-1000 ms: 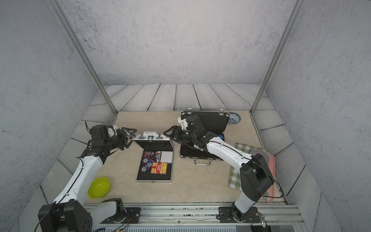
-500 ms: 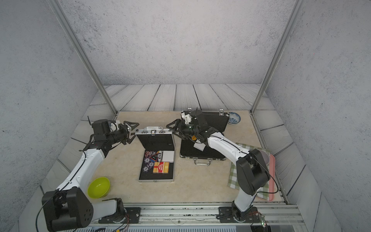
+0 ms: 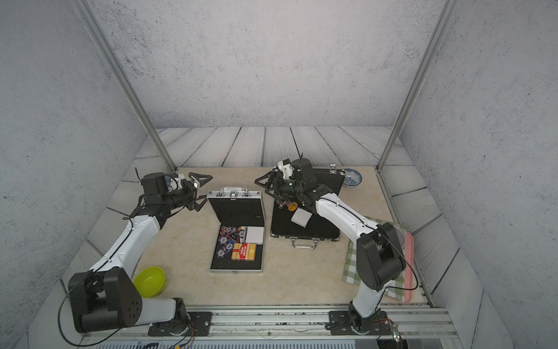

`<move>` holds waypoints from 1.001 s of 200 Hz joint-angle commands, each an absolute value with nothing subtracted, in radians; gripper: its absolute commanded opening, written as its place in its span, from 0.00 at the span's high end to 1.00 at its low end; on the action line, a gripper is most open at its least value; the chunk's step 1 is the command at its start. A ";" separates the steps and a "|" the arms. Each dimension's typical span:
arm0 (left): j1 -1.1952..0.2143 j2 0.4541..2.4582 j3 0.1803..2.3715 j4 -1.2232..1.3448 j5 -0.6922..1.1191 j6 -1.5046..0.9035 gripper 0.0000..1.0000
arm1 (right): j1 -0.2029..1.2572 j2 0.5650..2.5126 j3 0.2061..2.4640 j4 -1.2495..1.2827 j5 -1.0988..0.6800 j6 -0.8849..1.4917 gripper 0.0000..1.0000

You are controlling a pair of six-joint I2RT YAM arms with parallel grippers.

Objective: Open the poker set cases
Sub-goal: Open the case lid on the poker set case, then reset both arms

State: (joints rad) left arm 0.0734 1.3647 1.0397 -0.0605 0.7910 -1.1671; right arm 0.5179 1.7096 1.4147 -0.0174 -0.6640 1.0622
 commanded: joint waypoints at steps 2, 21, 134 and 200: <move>0.071 1.385 1.074 -0.021 0.798 -1.160 0.00 | 0.500 1.727 1.458 -0.077 -0.633 0.994 0.22; 0.075 1.399 1.087 -0.021 0.795 -1.157 0.00 | 0.494 1.718 1.468 -0.097 -0.630 0.971 0.22; 0.218 1.331 1.176 -0.336 0.472 -0.668 0.00 | 0.459 1.555 1.686 -0.520 -0.340 0.516 0.21; 0.225 1.165 0.912 -0.157 0.124 -0.369 0.00 | 0.299 1.204 1.474 -0.526 0.264 0.218 0.16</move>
